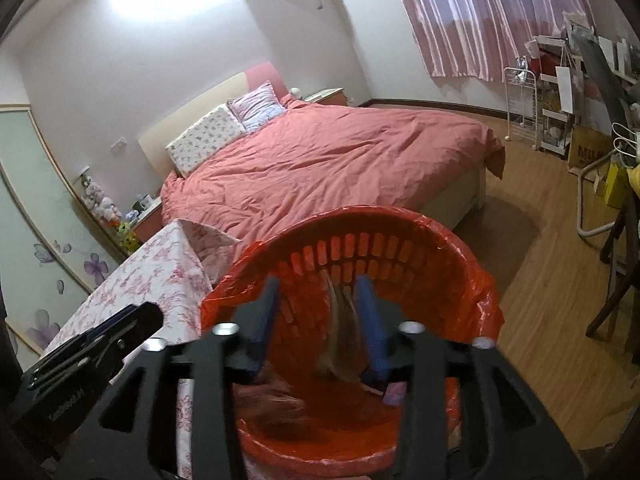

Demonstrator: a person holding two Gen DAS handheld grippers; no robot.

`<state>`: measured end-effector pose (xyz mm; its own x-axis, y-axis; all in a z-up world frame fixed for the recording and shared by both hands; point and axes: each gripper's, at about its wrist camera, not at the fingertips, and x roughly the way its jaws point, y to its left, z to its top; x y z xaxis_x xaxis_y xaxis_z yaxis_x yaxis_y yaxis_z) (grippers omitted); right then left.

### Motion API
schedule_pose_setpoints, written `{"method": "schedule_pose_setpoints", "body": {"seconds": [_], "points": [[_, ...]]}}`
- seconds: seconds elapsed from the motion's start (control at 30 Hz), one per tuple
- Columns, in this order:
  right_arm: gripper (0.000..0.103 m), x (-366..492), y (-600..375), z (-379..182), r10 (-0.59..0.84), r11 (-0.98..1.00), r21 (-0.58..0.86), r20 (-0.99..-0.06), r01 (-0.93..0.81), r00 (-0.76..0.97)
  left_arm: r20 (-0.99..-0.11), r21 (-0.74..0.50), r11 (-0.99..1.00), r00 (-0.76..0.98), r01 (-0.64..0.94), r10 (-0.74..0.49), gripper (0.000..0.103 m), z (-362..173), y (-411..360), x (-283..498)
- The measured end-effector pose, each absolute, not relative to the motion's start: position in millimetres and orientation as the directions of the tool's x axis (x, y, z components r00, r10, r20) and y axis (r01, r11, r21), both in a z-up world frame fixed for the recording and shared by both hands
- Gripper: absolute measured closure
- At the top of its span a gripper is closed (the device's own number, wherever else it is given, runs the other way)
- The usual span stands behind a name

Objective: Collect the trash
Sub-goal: 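Grasp the black floral cloth with the left gripper while the right returns to the bed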

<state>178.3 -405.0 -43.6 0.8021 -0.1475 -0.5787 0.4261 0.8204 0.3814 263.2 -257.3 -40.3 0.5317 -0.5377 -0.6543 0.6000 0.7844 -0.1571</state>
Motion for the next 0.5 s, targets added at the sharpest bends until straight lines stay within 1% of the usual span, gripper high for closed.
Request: {"method": "schedule_pose_setpoints", "body": {"seconds": [0.33, 0.5], "points": [[0.050, 178.8, -396.4, -44.4, -0.154, 0.826, 0.351, -0.613, 0.441, 0.775, -0.661, -0.103, 0.843, 0.597, 0.528, -0.454, 0.048, -40.0, -213.6, 260.5], [0.050, 181.9, -378.6, -35.1, -0.145, 0.850, 0.324, -0.613, 0.415, 0.777, -0.659, -0.089, 0.867, 0.624, 0.490, -0.421, 0.047, -35.8, -184.6, 255.0]]}}
